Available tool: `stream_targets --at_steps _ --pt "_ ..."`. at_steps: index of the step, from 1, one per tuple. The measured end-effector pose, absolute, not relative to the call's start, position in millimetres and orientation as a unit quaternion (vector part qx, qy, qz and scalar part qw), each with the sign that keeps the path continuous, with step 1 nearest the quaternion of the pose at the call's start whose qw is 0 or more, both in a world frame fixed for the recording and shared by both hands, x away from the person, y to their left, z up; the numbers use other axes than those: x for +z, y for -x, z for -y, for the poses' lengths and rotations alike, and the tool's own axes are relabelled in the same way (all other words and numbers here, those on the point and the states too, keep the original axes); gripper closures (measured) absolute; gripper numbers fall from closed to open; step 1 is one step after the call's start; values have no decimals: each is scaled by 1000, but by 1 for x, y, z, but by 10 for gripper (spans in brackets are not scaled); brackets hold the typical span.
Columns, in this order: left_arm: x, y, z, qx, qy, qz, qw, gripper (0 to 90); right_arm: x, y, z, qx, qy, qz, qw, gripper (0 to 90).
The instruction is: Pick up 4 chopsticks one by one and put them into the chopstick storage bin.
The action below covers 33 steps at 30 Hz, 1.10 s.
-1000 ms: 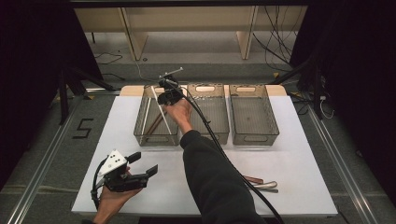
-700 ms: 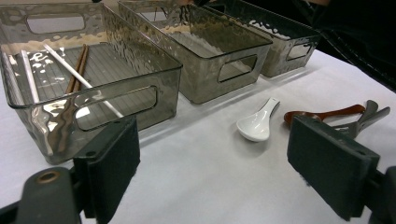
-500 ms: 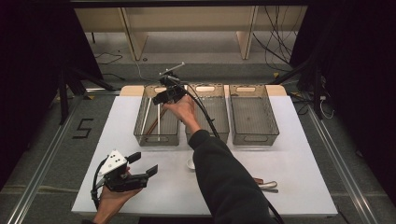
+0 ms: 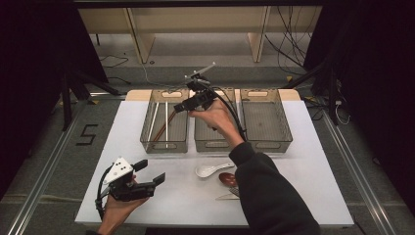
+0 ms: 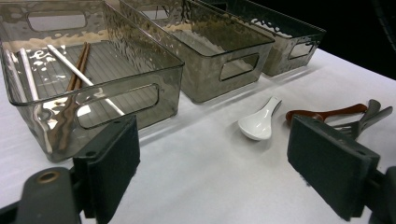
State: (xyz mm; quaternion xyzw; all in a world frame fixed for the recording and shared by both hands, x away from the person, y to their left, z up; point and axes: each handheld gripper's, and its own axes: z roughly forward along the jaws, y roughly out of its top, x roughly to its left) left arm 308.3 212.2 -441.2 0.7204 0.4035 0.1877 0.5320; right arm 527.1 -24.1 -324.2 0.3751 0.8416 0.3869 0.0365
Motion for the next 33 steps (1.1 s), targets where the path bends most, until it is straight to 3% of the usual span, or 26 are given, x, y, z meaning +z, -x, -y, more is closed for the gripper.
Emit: stream_targets --at_steps 12,33 --pt "-442 -309 -212 188 -722 -405 529 166 -318 -489 78 388 -353 -850 45 300" --pt "-442 -309 -212 188 -722 -406 527 166 -348 -440 143 354 -348 -867 43 272"
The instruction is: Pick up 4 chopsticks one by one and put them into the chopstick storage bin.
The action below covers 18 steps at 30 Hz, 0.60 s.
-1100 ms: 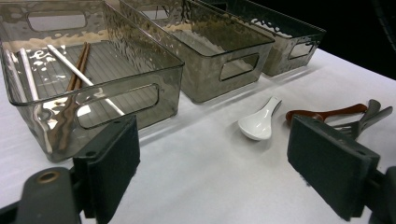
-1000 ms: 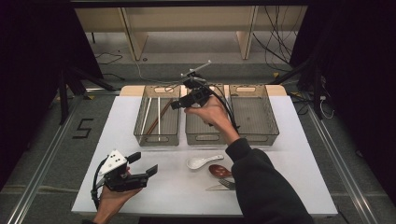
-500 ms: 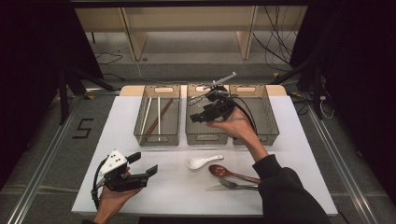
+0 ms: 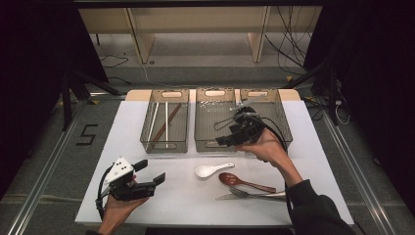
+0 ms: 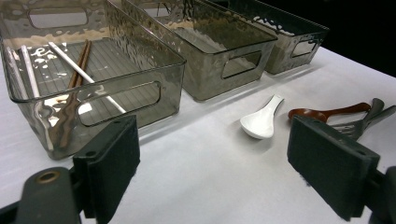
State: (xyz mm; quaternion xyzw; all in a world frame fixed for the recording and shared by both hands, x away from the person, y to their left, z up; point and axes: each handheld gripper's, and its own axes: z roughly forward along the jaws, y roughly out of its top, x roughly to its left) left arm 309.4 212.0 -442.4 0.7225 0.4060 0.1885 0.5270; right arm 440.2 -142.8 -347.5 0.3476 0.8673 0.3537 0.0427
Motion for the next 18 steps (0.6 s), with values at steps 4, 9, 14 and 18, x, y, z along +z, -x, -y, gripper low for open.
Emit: stream_targets --at_steps 4,9,14,18 --pt "-443 -310 -212 189 -723 -406 526 166 -354 -432 153 348 -345 -871 39 271" --pt "-443 -310 -212 189 -723 -405 526 166 -361 -419 163 340 -341 -876 35 272" --pt "-443 -310 -212 189 -724 -406 526 166 -370 -410 173 333 -347 -876 33 273" --pt "-443 -310 -211 189 -724 -405 525 166 -377 -407 180 324 -355 -876 33 275"
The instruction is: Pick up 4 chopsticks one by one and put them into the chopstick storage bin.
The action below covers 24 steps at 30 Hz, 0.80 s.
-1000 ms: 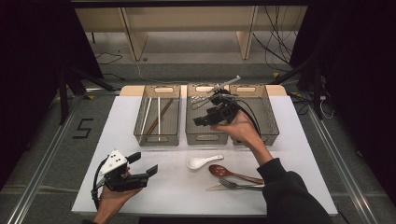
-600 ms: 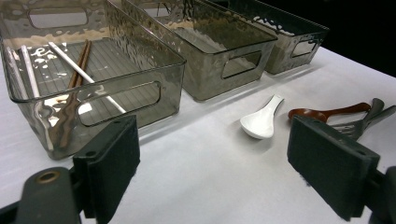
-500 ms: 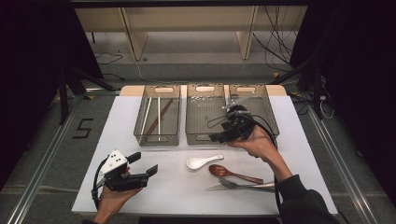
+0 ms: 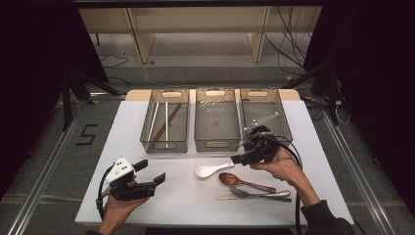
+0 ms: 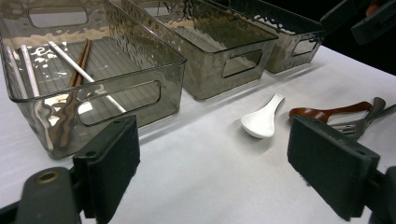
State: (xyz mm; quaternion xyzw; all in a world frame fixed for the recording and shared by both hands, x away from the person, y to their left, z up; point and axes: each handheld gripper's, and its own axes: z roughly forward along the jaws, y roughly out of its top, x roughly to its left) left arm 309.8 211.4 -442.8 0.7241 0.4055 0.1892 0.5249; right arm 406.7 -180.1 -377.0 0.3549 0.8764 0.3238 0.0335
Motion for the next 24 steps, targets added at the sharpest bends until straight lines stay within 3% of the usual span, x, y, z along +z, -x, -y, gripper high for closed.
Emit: stream_targets --at_steps 24 --pt "-443 -311 -211 189 -724 -406 524 166 -421 -392 187 236 -341 -910 23 314"
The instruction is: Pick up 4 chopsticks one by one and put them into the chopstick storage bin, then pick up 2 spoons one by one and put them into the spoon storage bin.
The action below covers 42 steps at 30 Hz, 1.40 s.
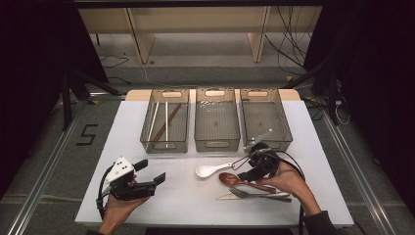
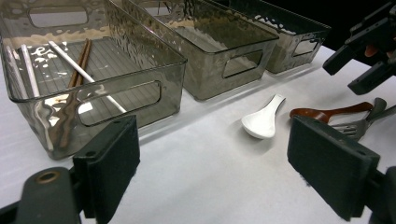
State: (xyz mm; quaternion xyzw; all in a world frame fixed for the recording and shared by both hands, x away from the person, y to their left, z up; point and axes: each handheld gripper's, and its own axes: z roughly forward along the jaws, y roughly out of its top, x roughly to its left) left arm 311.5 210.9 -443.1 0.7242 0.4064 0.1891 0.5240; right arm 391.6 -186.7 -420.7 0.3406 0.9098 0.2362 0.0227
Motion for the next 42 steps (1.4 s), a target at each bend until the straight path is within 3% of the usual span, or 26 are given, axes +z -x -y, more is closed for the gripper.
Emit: stream_targets --at_steps 20,33,42 --pt "-441 -316 -206 182 -724 -405 528 166 -428 -384 190 188 -320 -928 27 376" --pt "-442 -312 -211 185 -721 -408 529 166 -441 -383 179 139 -302 -943 30 469" --pt "-442 -314 -209 183 -722 -407 528 166 -449 -384 176 113 -288 -950 32 594"
